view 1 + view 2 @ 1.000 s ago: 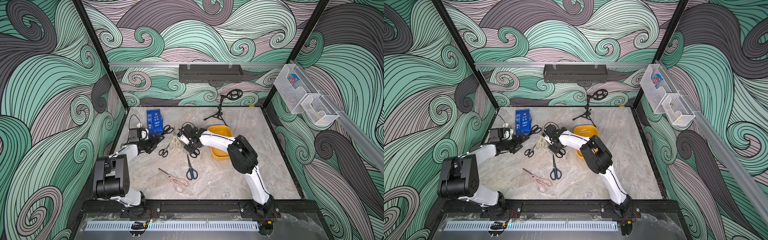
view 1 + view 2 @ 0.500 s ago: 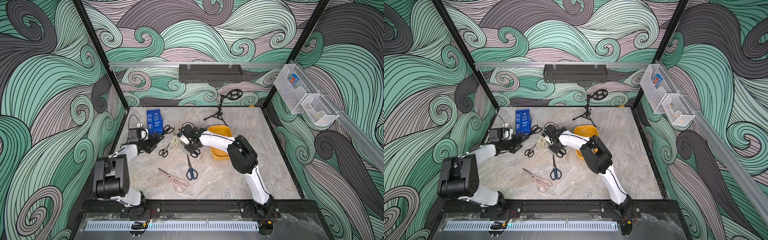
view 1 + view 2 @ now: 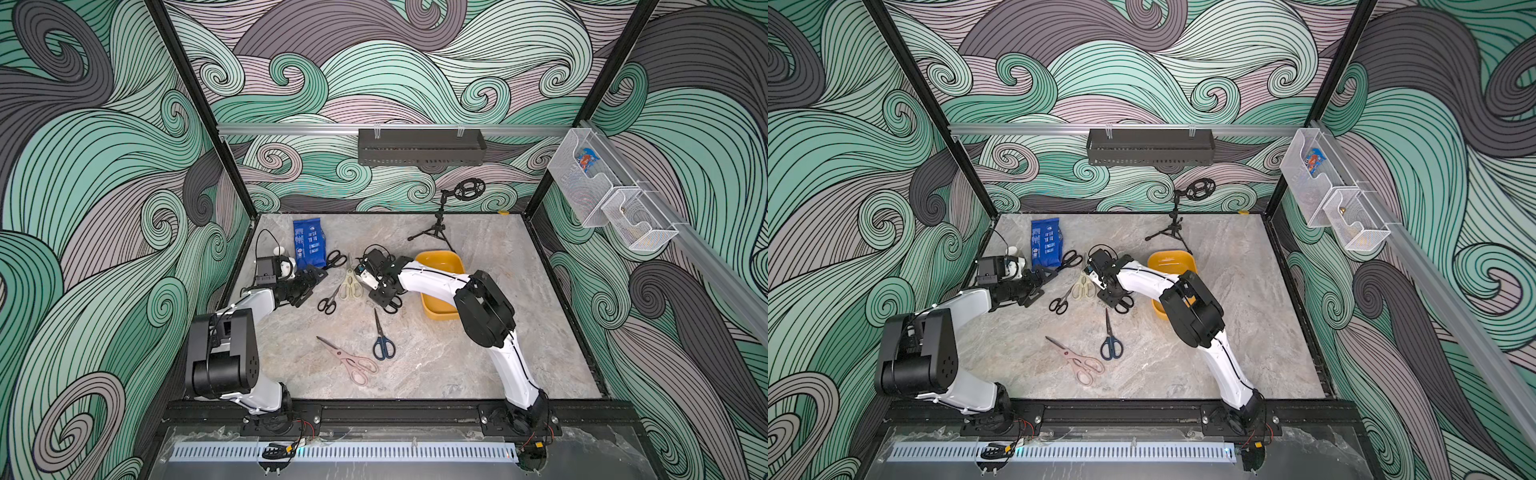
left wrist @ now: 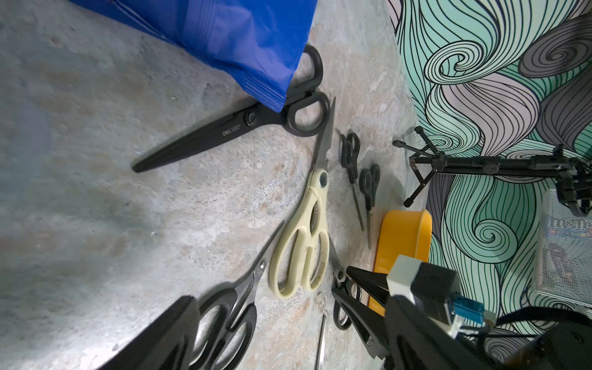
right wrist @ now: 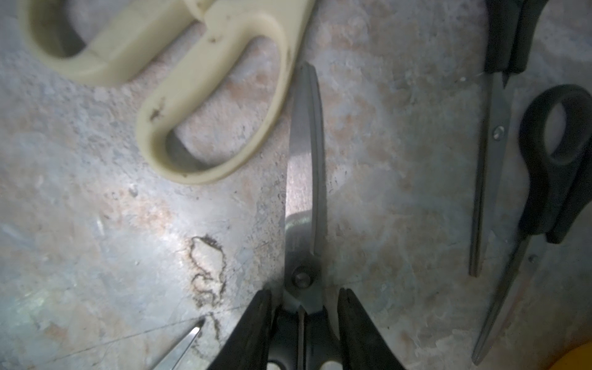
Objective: Put the scissors into the storage box
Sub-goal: Pick up the scissors from the center of the board.
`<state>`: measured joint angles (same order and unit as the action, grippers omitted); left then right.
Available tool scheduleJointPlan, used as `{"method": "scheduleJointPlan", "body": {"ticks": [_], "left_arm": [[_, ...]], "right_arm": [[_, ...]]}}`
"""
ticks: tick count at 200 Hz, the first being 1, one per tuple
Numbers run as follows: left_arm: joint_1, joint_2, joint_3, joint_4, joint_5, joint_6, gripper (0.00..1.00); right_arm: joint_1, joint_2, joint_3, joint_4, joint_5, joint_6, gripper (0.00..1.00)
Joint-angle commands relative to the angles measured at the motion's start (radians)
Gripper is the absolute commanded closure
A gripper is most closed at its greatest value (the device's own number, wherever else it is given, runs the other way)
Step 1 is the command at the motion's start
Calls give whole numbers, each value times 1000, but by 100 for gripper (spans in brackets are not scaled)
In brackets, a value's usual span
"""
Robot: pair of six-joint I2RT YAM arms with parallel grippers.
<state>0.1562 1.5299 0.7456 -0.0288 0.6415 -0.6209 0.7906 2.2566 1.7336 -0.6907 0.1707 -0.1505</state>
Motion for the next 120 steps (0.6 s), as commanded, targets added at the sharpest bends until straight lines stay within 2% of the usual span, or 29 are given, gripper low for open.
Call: {"method": "scheduleJointPlan", "body": {"ticks": [1, 52, 120], "left_arm": [[6, 7, -1, 12, 24, 0, 5], [9, 6, -2, 13, 27, -3, 5], [13, 5, -3, 16, 30, -5, 5]], "right_arm": [[-16, 107, -31, -200, 50, -9, 59], [-17, 112, -9, -239, 33, 2, 62], [-22, 127, -3, -249, -6, 1, 81]]}}
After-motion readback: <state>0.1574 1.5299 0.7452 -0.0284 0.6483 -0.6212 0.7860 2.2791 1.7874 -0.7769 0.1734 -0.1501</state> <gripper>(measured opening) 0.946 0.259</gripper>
